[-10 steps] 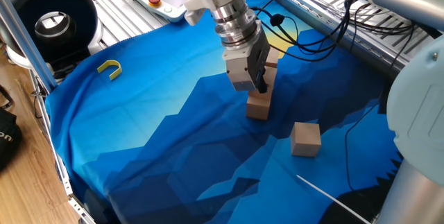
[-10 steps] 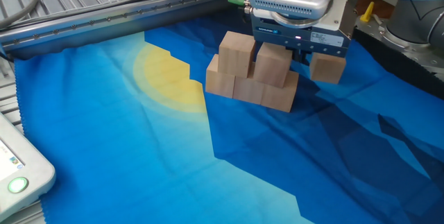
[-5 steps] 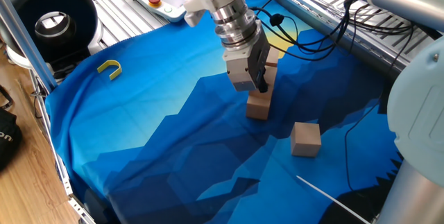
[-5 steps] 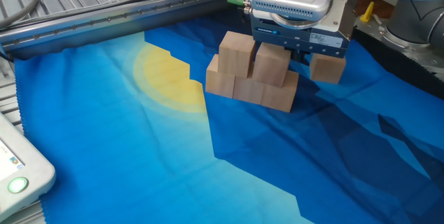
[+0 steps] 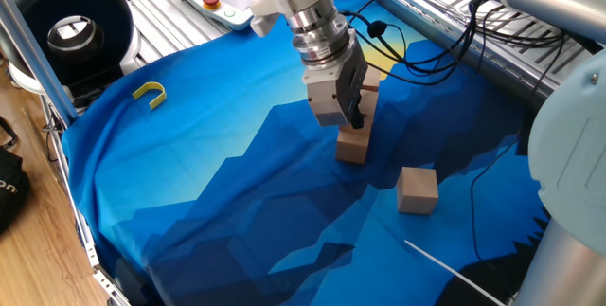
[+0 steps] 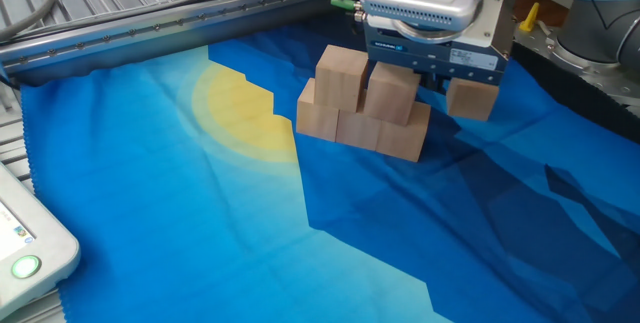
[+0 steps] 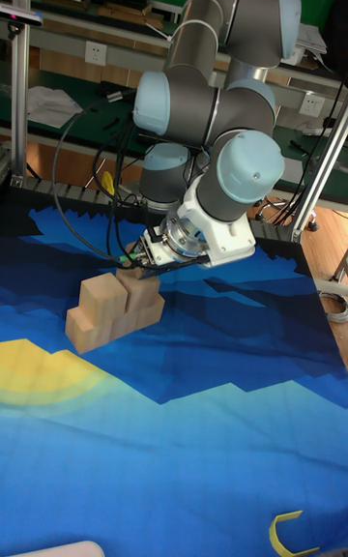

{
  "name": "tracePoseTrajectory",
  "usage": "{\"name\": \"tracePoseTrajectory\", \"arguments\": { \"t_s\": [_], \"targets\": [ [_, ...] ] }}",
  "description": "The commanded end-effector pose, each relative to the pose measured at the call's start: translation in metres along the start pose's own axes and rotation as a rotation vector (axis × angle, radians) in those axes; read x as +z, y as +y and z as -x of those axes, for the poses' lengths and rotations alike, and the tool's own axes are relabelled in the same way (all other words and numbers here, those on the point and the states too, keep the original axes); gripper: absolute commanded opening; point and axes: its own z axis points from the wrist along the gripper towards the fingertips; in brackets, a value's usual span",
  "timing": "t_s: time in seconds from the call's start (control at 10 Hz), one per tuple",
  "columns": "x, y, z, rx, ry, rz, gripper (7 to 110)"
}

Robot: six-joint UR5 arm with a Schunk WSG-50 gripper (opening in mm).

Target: Stack the blocks into a pyramid shape

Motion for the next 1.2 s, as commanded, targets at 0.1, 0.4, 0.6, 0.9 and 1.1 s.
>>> {"name": "tracePoseTrajectory", "arguments": {
  "t_s": [0.1,0.4,0.6,0.9,1.1],
  "targets": [
    [0.0,-0.005,0.001,-0.006,-0.002,-0.022,7],
    [0.001,-0.006,0.001,0.001,-0.001,-0.028,7],
    [0.001,-0.003,0.003,0.004,-0.007,-0.015,7],
    [0.0,0.017,0.009,0.02,-0.03,0.066,7],
    [0.002,0.007,0.008,0.022,-0.024,0.026,7]
  ]
}}
